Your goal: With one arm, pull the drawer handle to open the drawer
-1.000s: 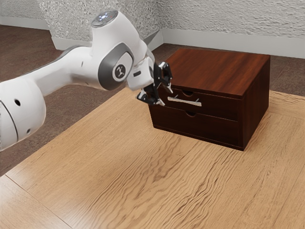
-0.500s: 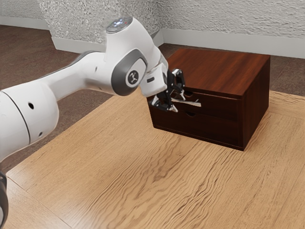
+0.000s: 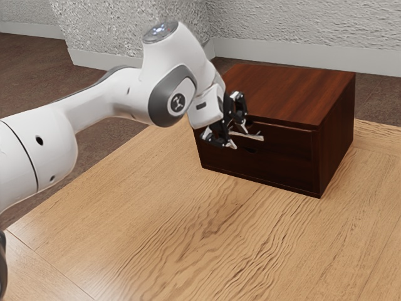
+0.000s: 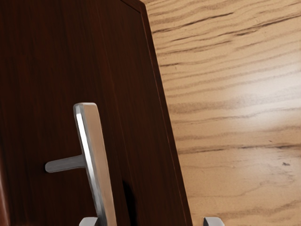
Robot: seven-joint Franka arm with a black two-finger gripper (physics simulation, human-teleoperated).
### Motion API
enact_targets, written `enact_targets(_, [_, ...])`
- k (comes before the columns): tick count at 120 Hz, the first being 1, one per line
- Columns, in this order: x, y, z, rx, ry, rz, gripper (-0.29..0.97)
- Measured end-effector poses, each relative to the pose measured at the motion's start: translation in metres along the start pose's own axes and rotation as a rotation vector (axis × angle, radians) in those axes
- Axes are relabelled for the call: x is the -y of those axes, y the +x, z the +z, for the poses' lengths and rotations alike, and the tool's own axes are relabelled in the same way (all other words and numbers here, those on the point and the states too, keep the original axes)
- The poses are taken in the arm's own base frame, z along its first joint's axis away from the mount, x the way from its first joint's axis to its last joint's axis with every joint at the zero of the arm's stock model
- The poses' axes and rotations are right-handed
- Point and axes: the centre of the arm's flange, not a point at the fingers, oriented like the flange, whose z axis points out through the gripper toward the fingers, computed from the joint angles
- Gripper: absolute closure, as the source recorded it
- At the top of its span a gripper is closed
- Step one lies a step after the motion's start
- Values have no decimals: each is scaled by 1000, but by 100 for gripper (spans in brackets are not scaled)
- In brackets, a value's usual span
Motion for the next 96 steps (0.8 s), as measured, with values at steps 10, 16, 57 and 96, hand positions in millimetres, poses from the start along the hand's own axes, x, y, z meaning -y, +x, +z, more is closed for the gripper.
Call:
enact_targets(10, [-5,0,-1,-1,-7,-2,45])
enact_targets(16, [-8,1,-3,-1,-11,-3,45])
enact_targets(57, [-36,9,-18,0,-33,1,48])
enact_targets(96, [-68,20,-35,1,-29,11,47])
